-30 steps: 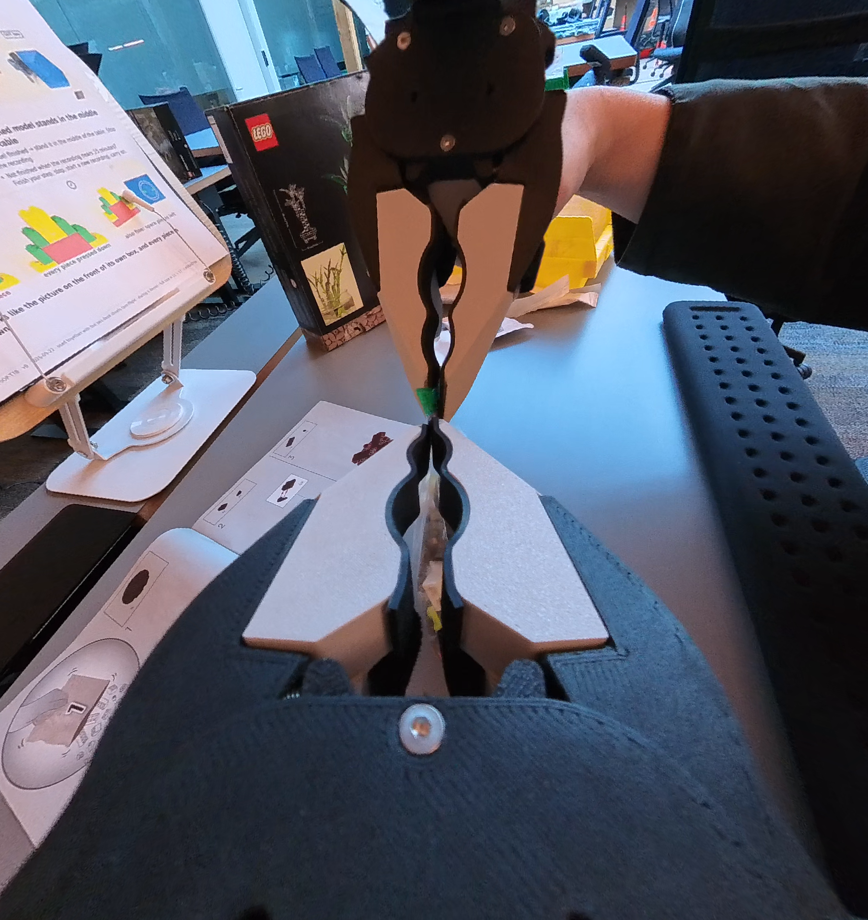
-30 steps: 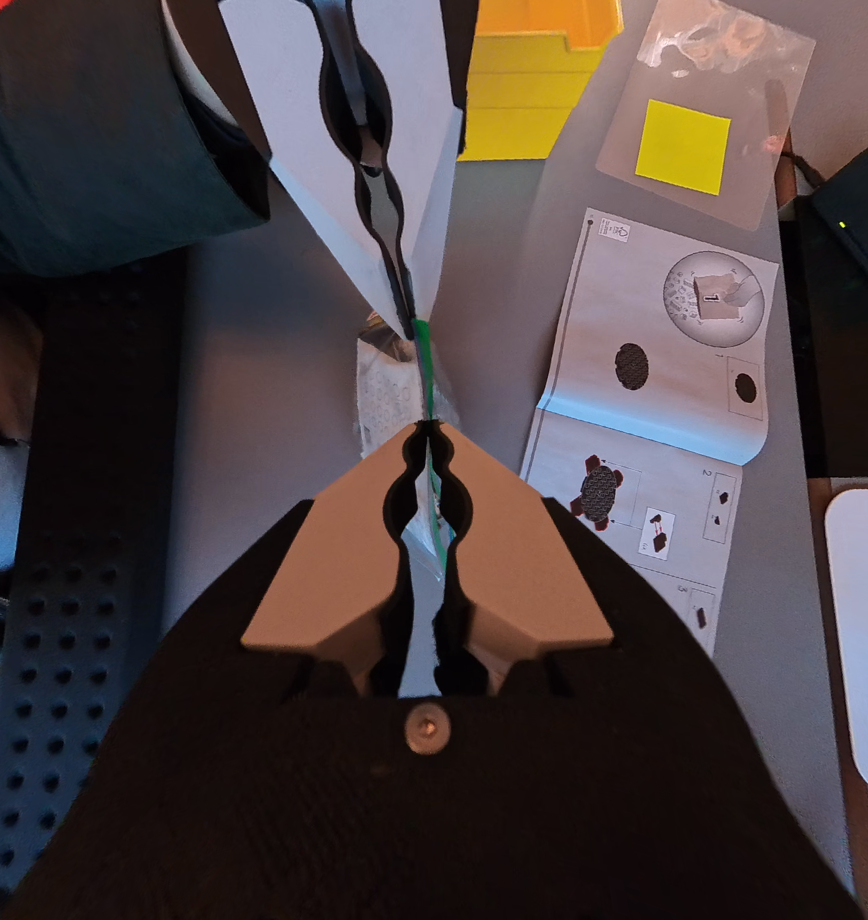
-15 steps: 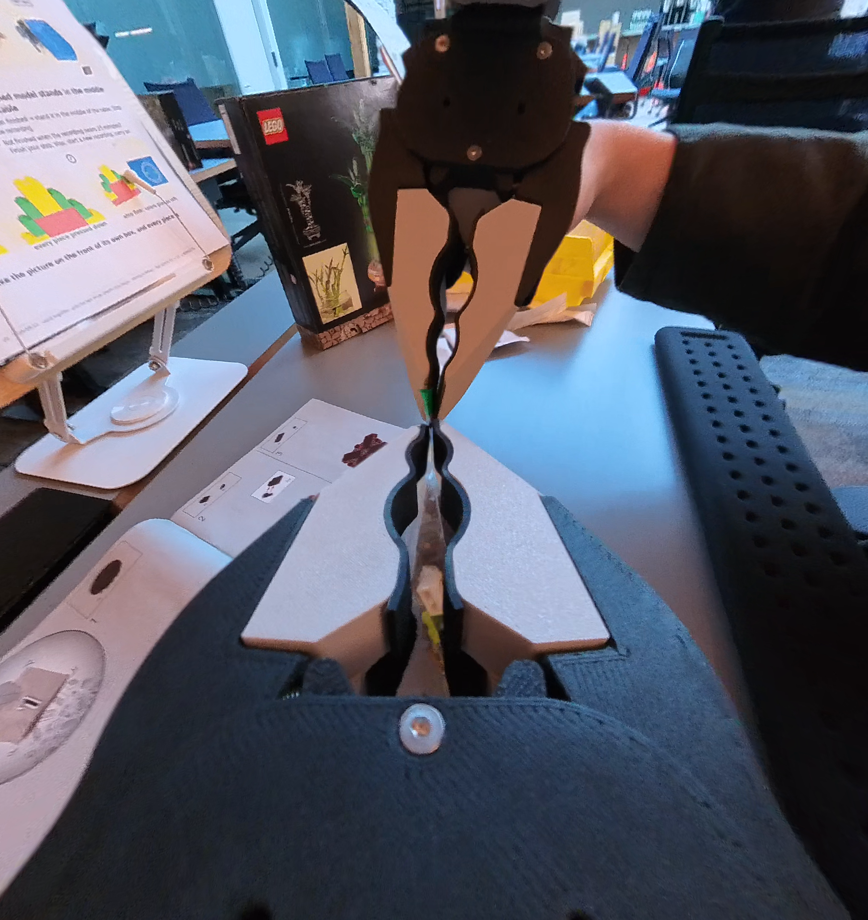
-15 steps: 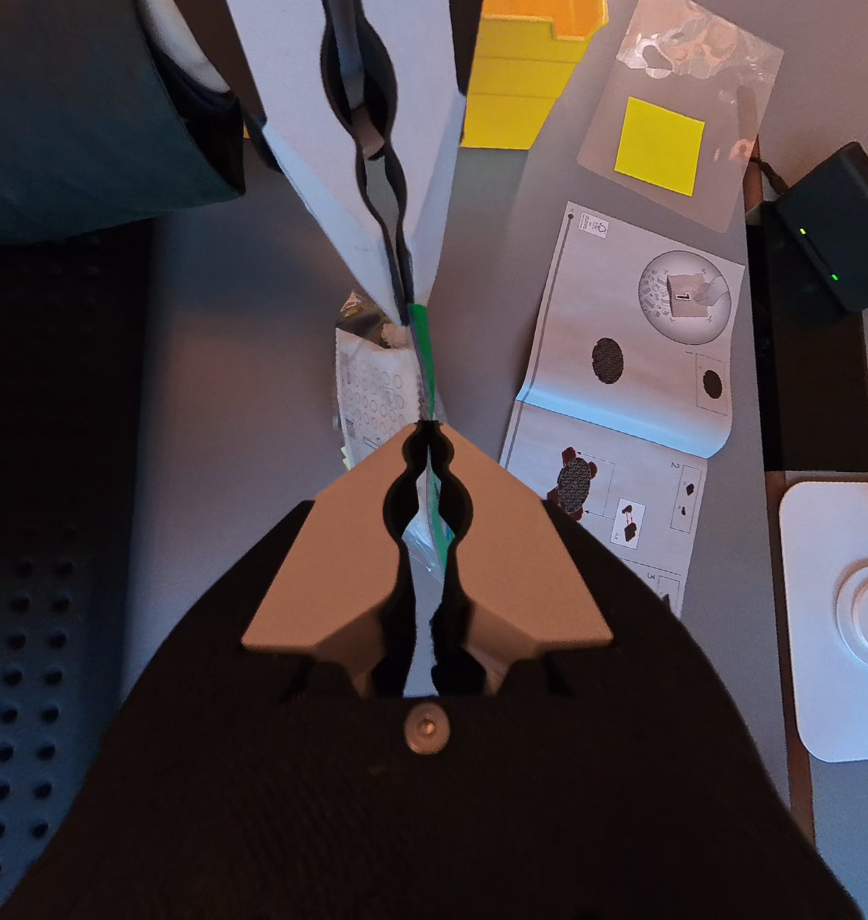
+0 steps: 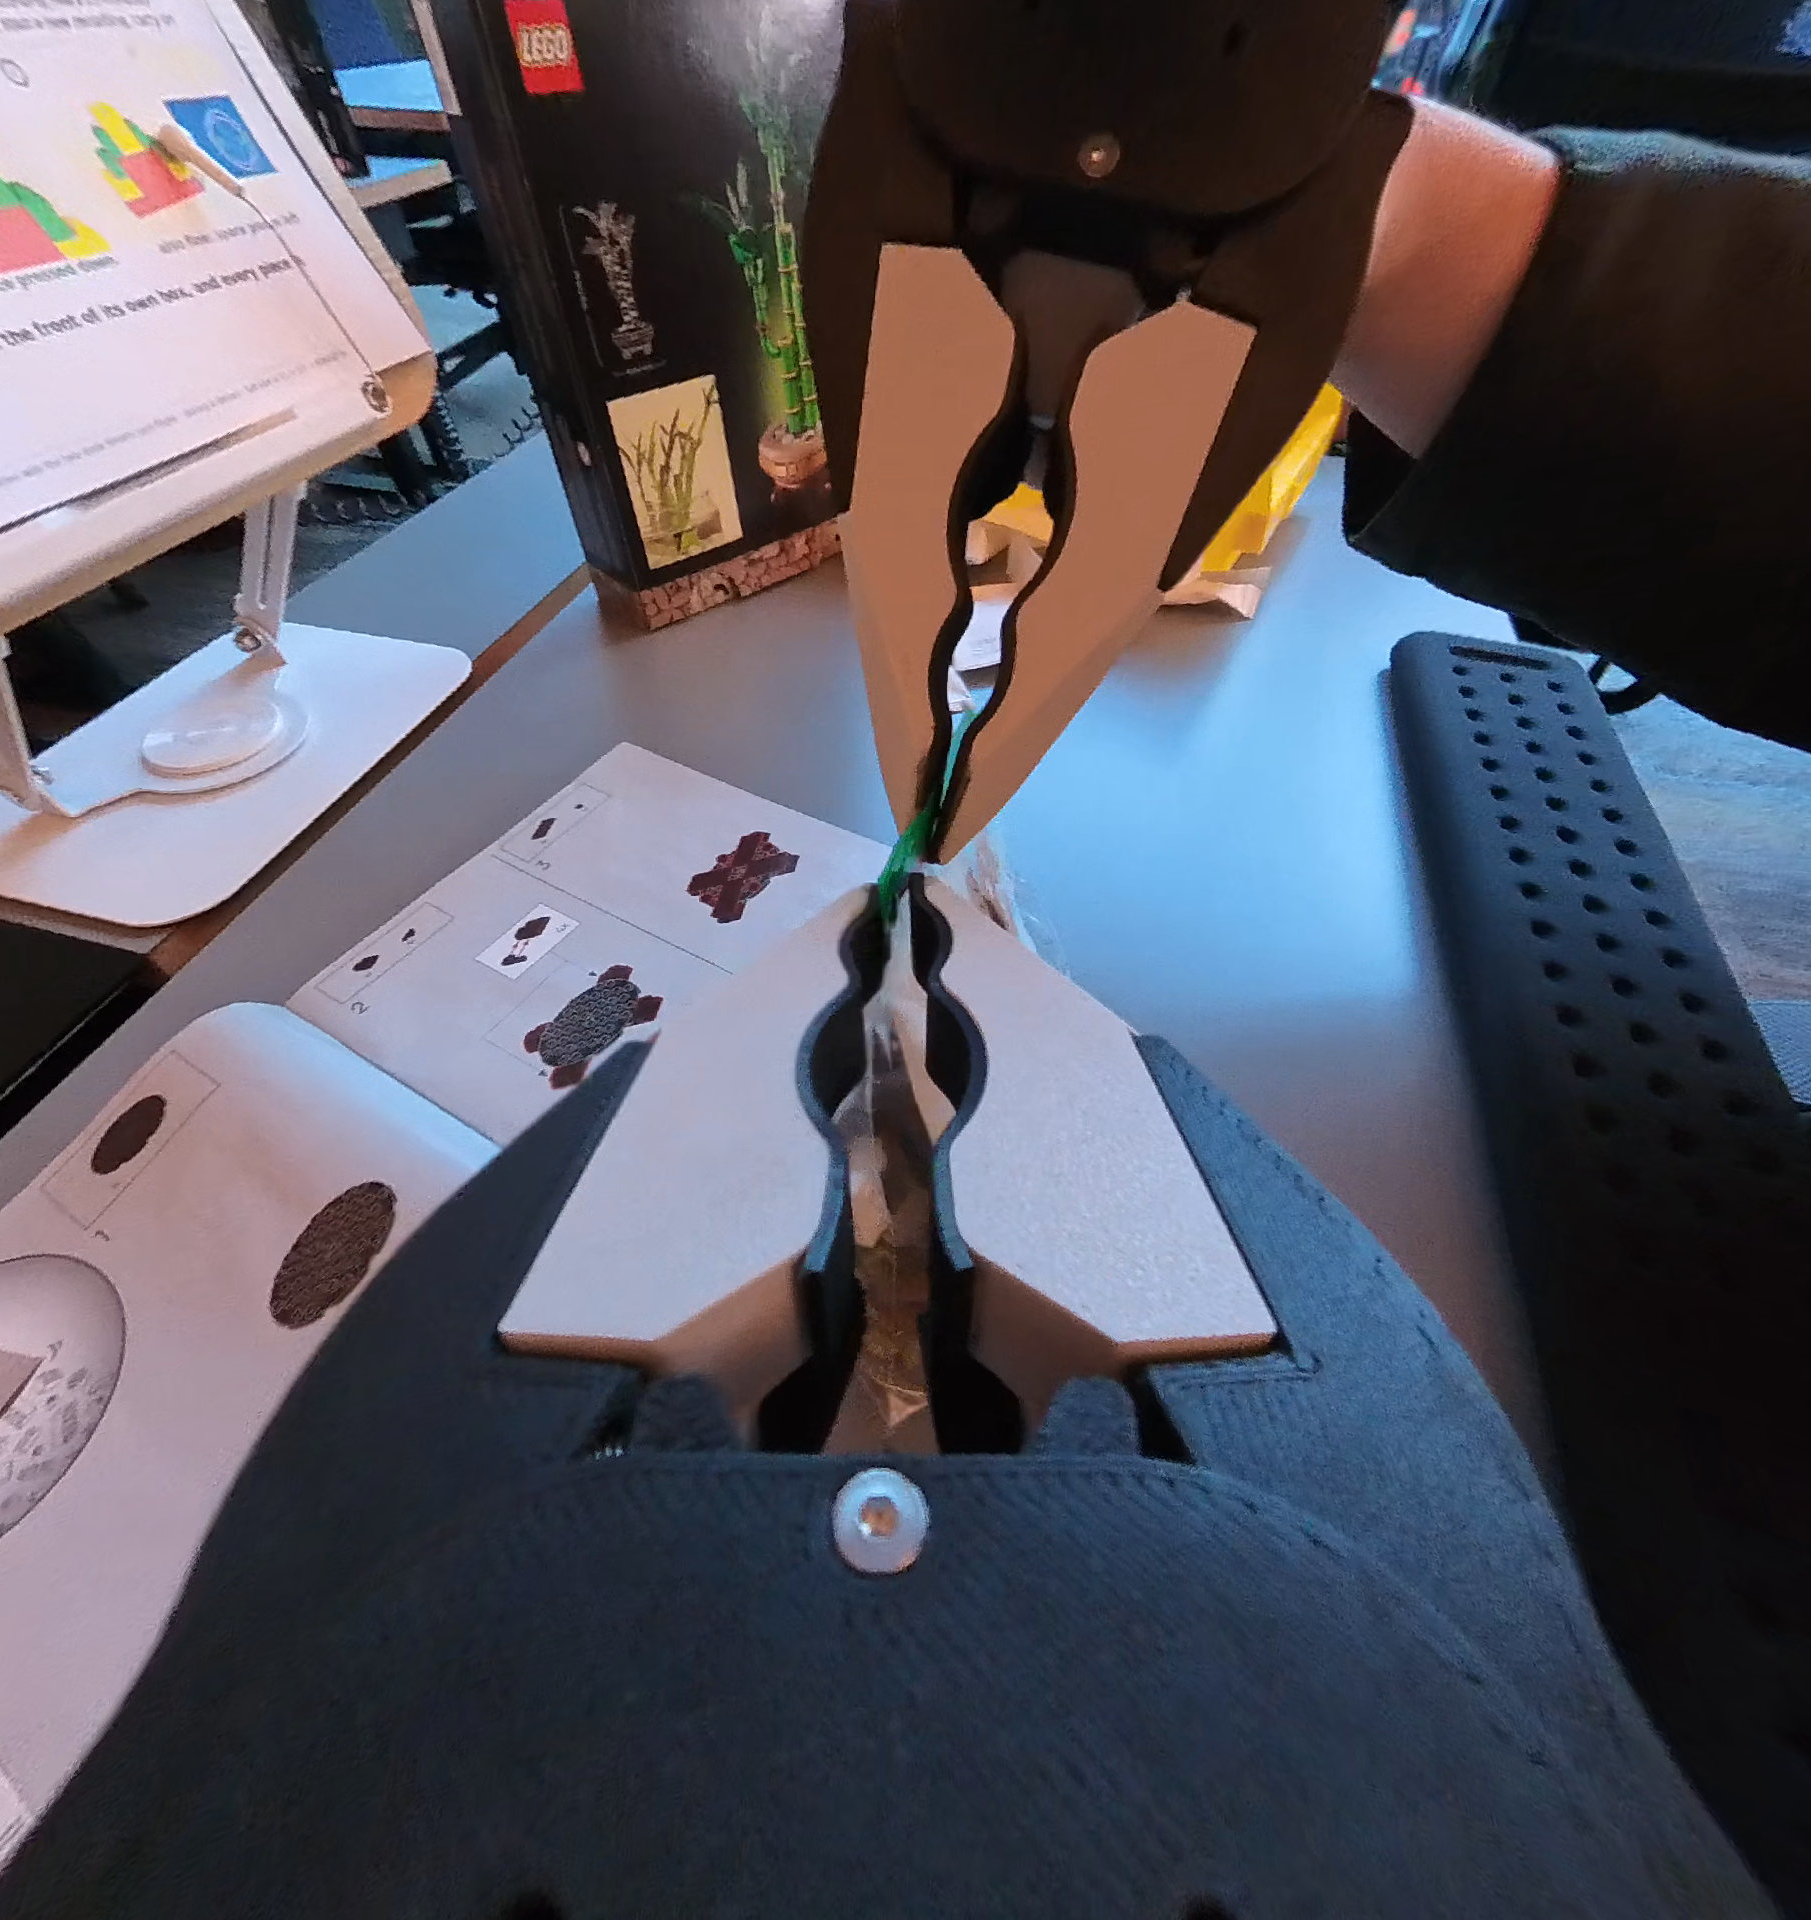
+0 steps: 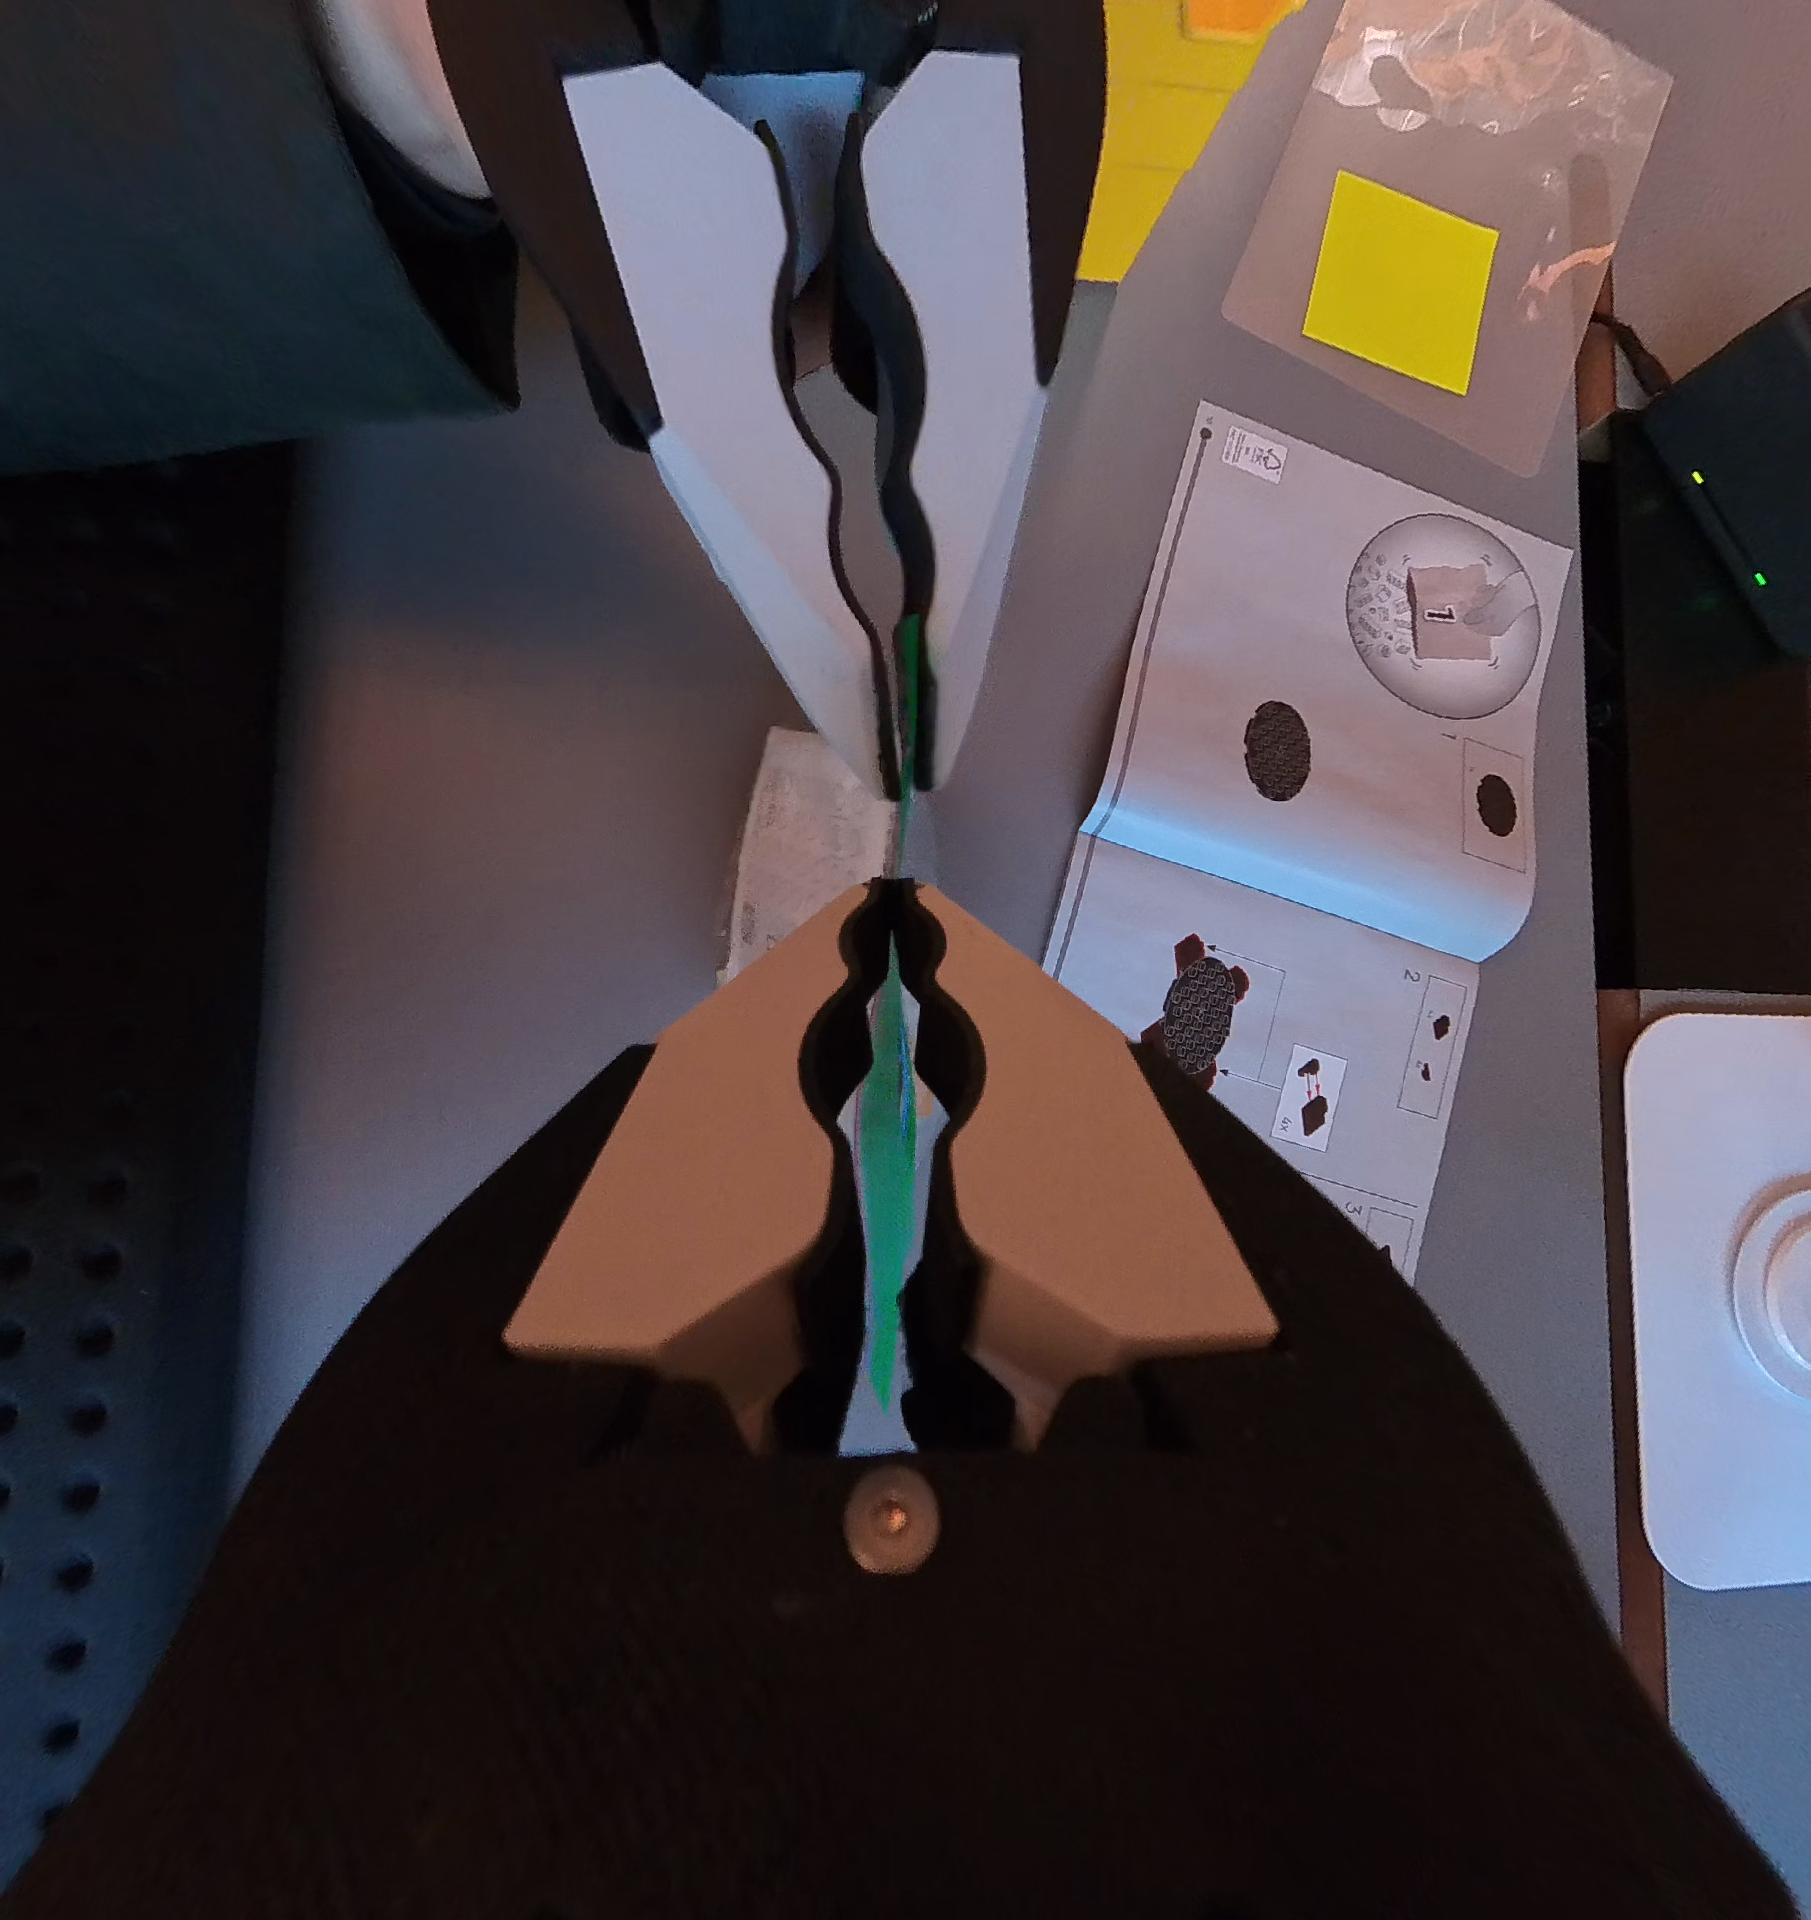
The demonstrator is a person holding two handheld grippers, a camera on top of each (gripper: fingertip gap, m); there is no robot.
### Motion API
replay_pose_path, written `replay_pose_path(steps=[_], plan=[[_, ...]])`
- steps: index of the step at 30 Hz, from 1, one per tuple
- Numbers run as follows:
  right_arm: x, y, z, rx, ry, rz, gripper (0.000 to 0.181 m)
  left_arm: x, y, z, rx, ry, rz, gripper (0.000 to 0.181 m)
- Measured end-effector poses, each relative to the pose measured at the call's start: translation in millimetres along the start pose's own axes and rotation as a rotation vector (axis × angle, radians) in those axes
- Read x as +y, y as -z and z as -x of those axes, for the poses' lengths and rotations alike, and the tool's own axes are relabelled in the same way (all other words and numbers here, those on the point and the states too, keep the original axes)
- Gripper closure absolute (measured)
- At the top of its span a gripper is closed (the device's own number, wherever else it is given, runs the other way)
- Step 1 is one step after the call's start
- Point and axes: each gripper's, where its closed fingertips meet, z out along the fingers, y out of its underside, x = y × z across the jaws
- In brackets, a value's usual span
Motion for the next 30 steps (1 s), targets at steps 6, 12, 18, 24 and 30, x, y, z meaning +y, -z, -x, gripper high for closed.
replay_pose_path(steps=[6,12,18,24,30], plan=[[3.4,-1.7,0.9,-0.006,-0.004,0.012,0.181,4.3,-3.1,-2.8,0.040,-0.025,0.007,0.181],[-6.3,-1.6,0.7,-0.014,-0.029,-0.031,0.175,4.8,-4.0,-5.4,0.061,-0.038,0.006,0.181],[-14.3,-4.2,3.2,-0.048,-0.031,0.017,0.177,7.1,-5.0,-4.2,0.040,-0.068,0.017,0.181],[-15.0,-4.7,3.3,-0.079,-0.060,0.043,0.175,6.7,-3.0,-5.3,0.045,-0.068,0.018,0.181],[-10.1,-5.5,2.4,-0.071,-0.066,0.077,0.171,5.4,-0.7,-5.4,0.053,-0.054,0.010,0.181]])
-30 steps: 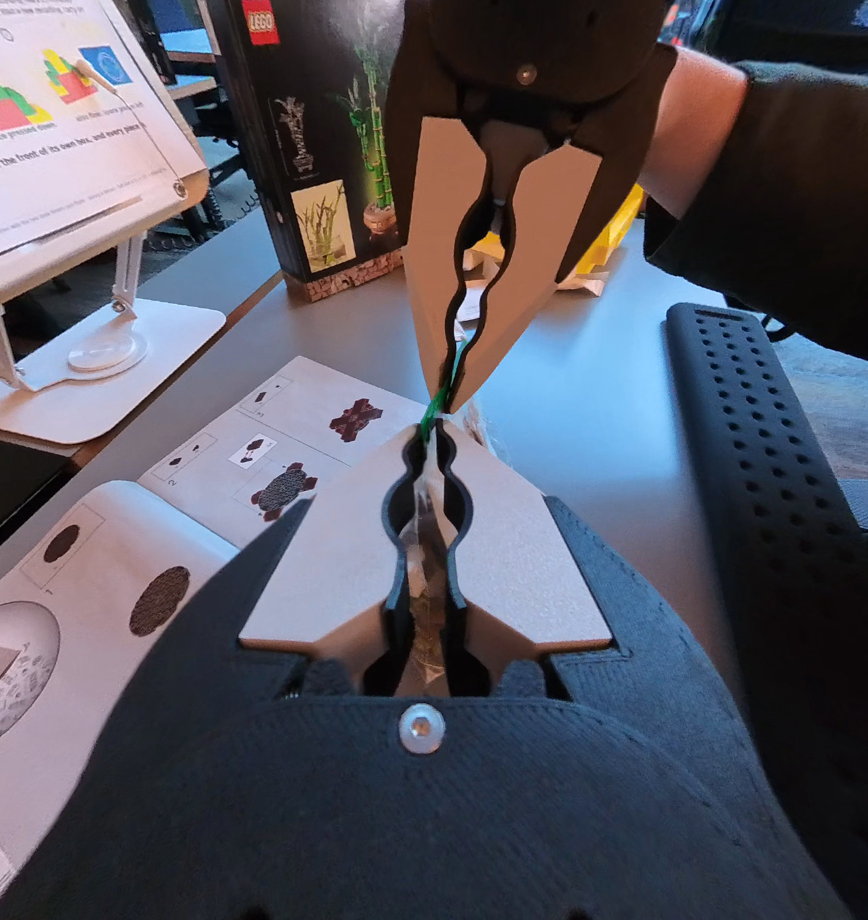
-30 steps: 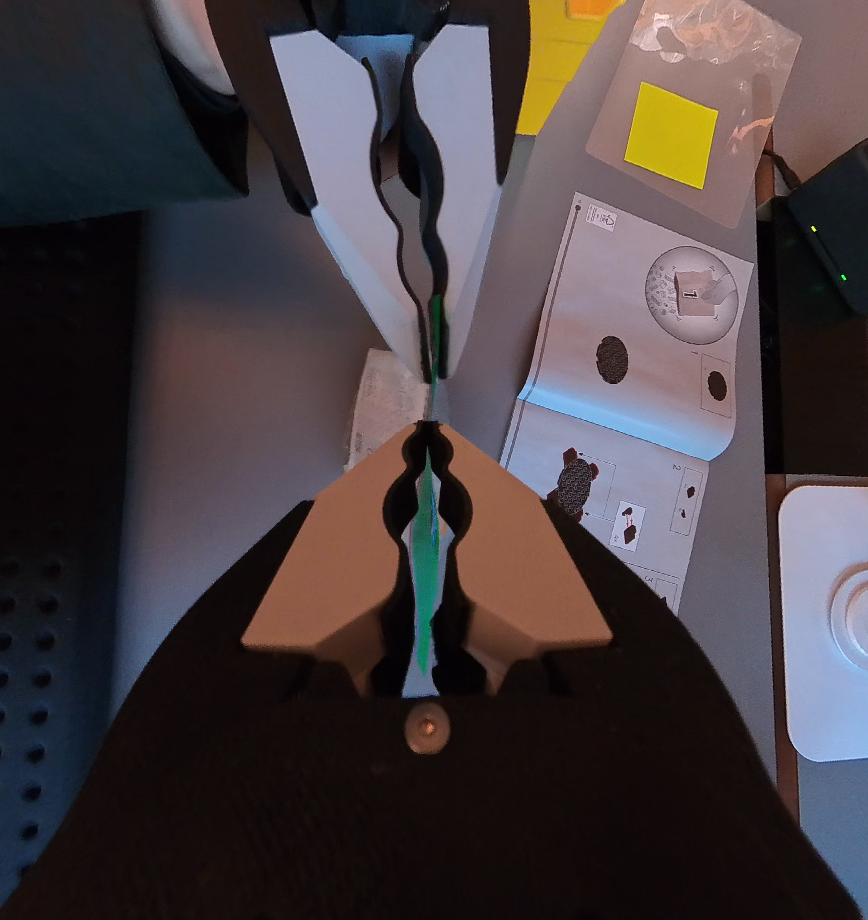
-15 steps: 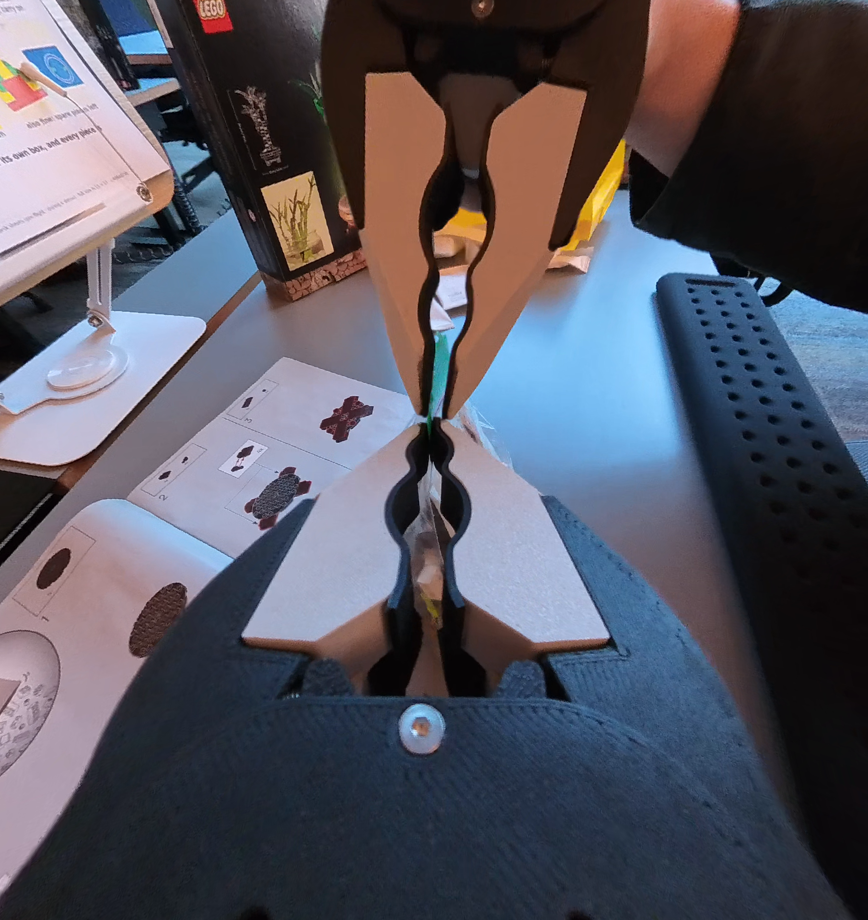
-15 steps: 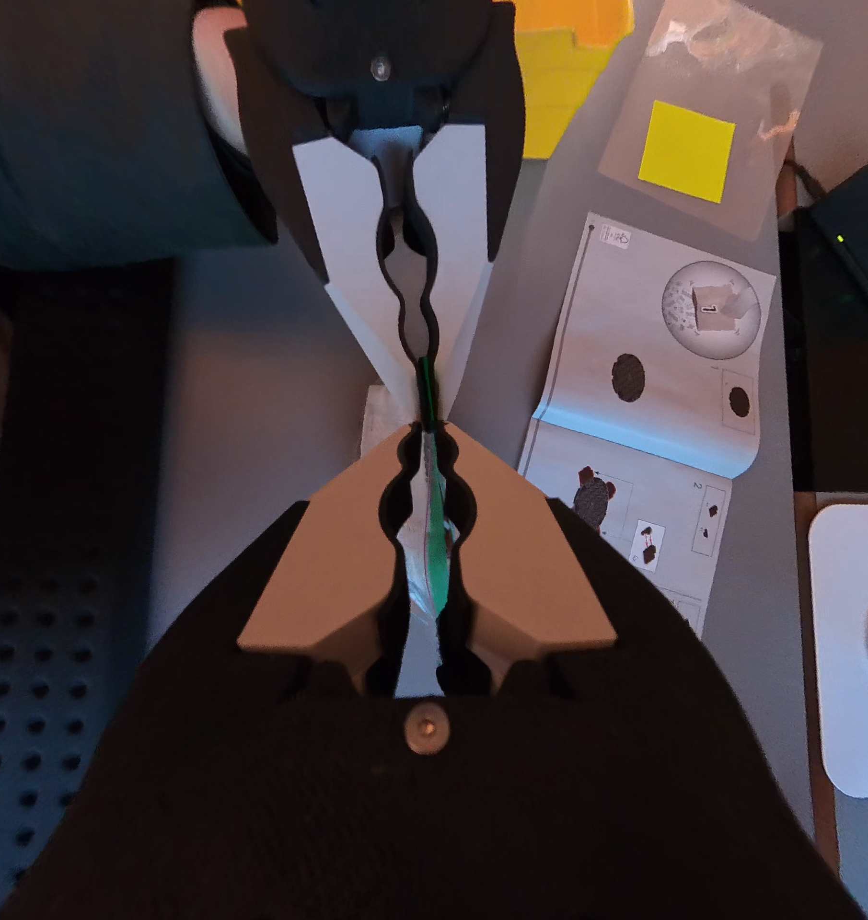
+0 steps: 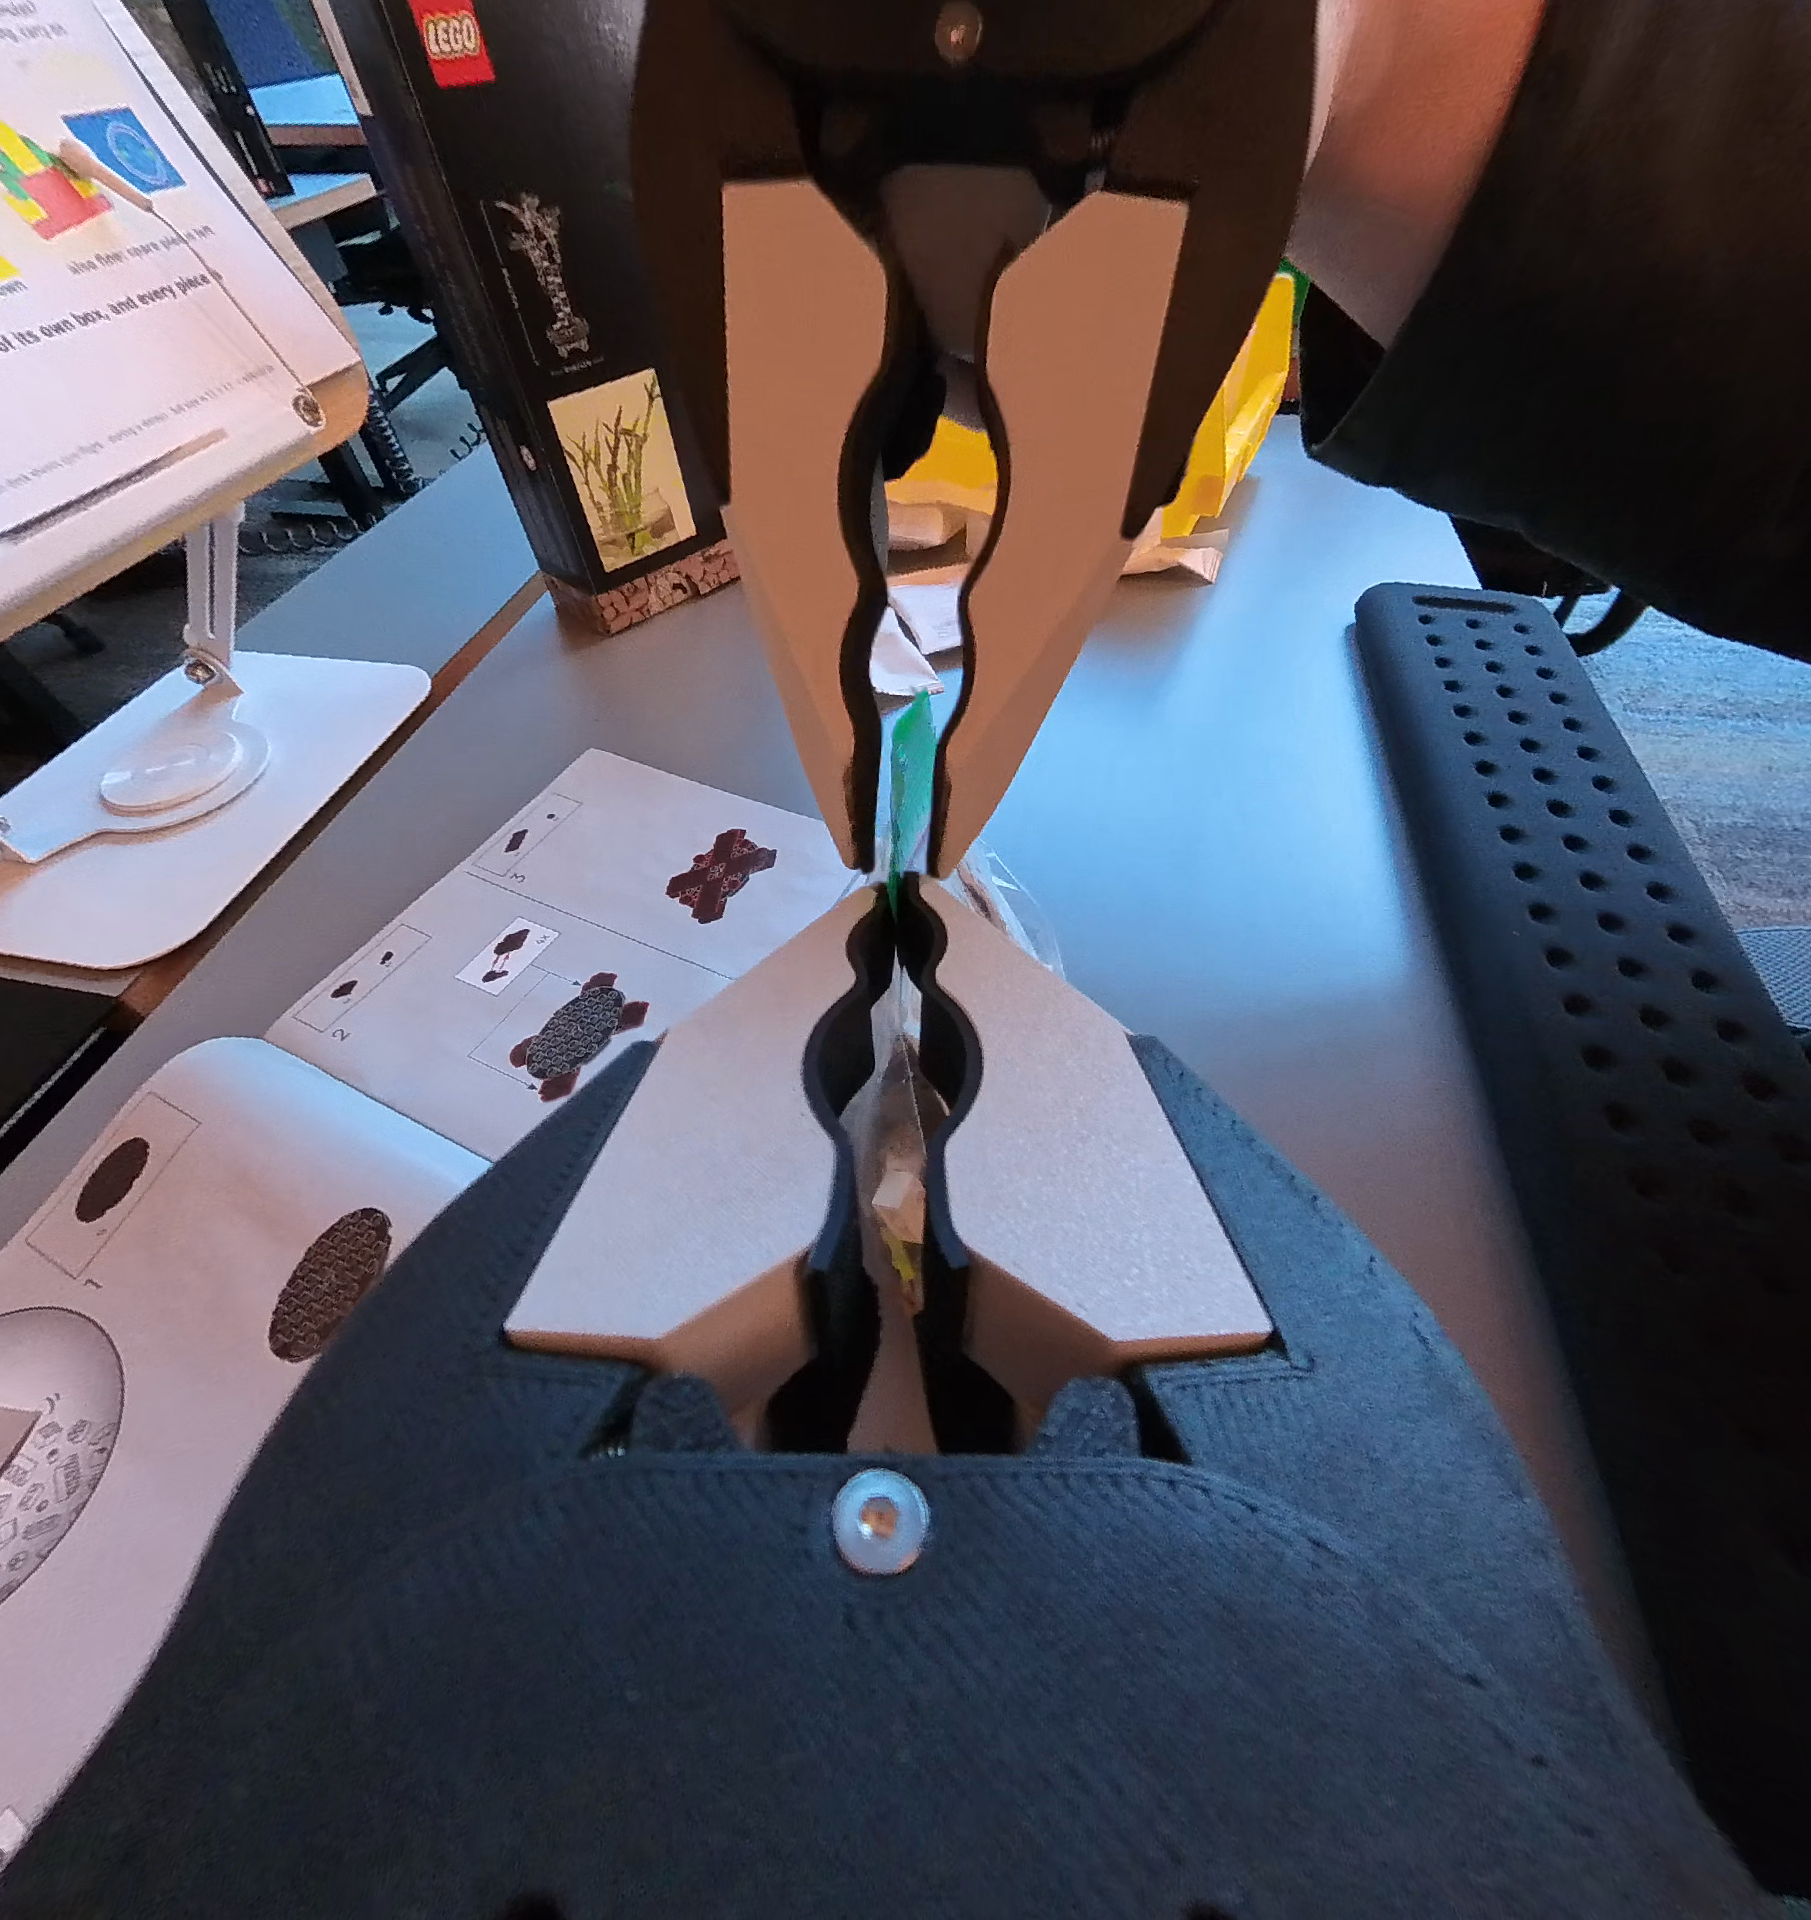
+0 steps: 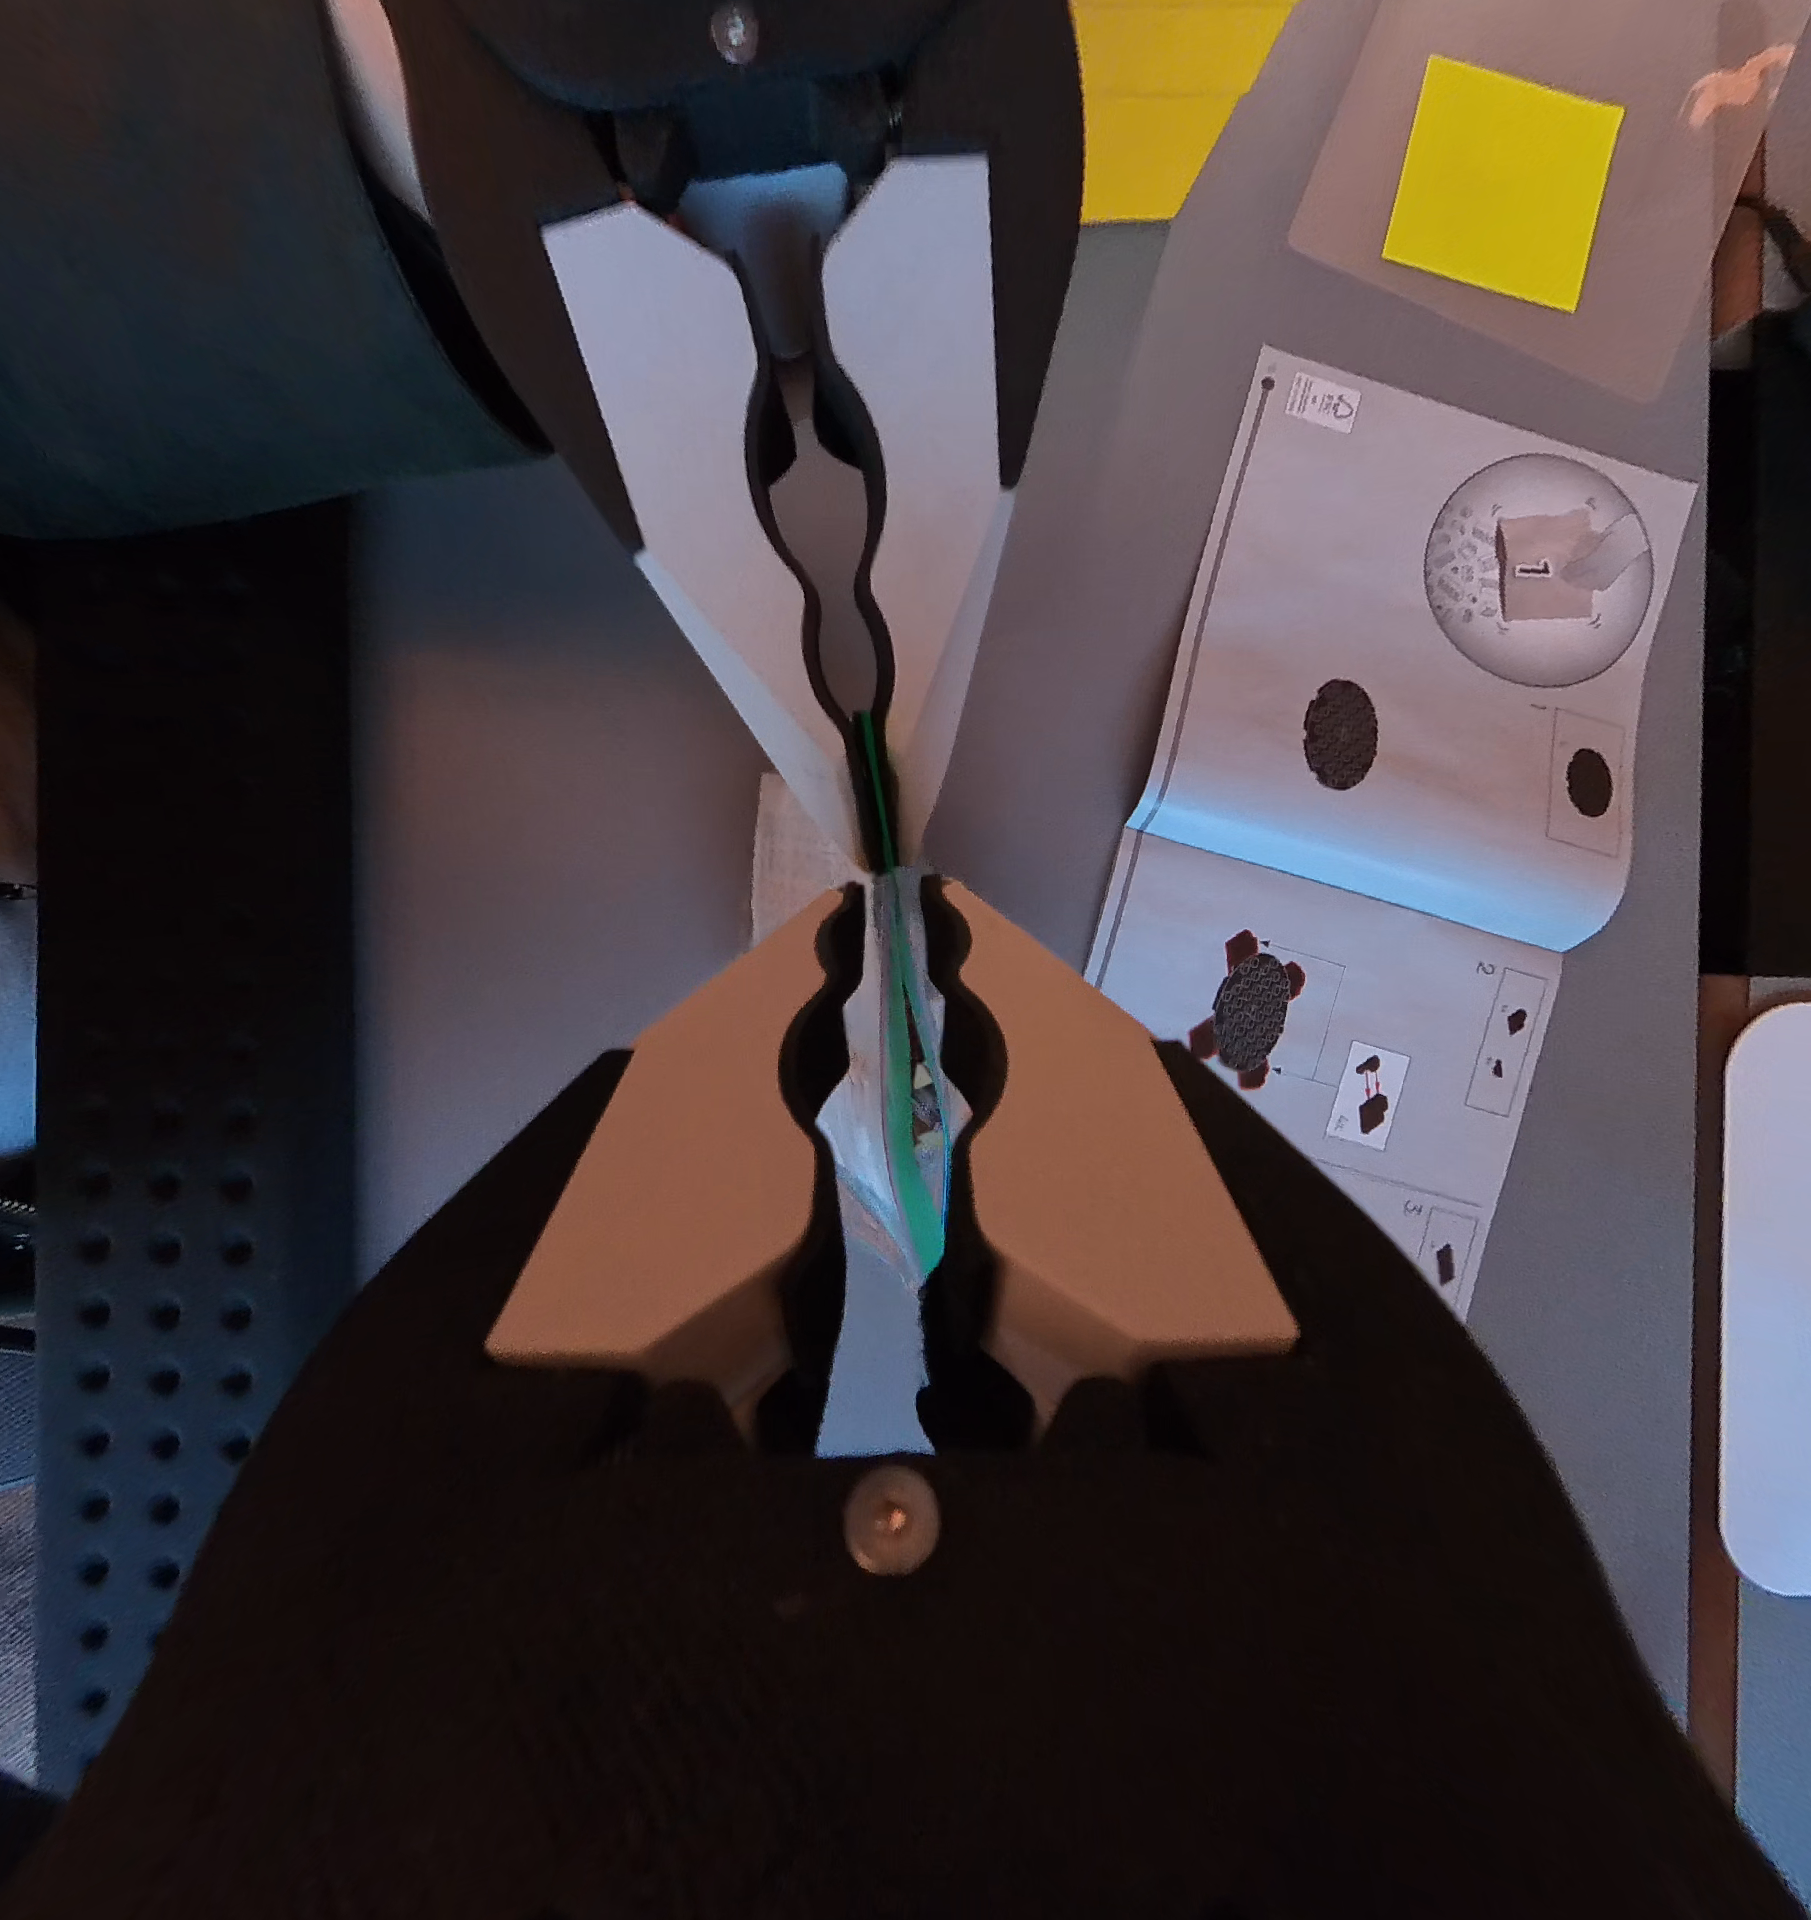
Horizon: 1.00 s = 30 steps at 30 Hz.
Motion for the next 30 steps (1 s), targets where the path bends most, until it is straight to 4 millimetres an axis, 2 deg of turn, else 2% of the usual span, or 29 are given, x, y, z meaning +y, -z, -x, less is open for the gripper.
replay_pose_path(steps=[3,4,13,17,21,23,30], plan=[[5.5,-4.2,0.9,-0.016,-0.008,0.021,0.172,-1.5,2.3,-2.2,0.009,-0.005,-0.007,0.181],[5.1,-4.9,4.0,-0.038,-0.009,0.016,0.180,-1.2,2.7,-2.5,0.009,-0.011,-0.004,0.181],[5.0,-3.5,8.3,-0.063,0.016,0.002,0.181,-2.3,3.9,-7.1,0.024,-0.027,-0.003,0.181],[5.7,-3.2,9.9,-0.092,-0.043,-0.015,0.180,-2.2,3.7,-8.6,0.028,-0.032,0.001,0.181],[19.3,-3.3,3.5,-0.031,-0.019,0.042,0.173,-2.1,4.8,-8.7,0.025,-0.035,0.006,0.181],[20.1,-3.4,4.1,-0.025,-0.007,0.034,0.180,-2.2,5.1,-8.0,0.021,-0.034,0.005,0.181],[20.7,-3.9,4.3,-0.022,0.007,0.028,0.181,-3.6,2.3,-7.0,0.008,-0.009,-0.016,0.178]])
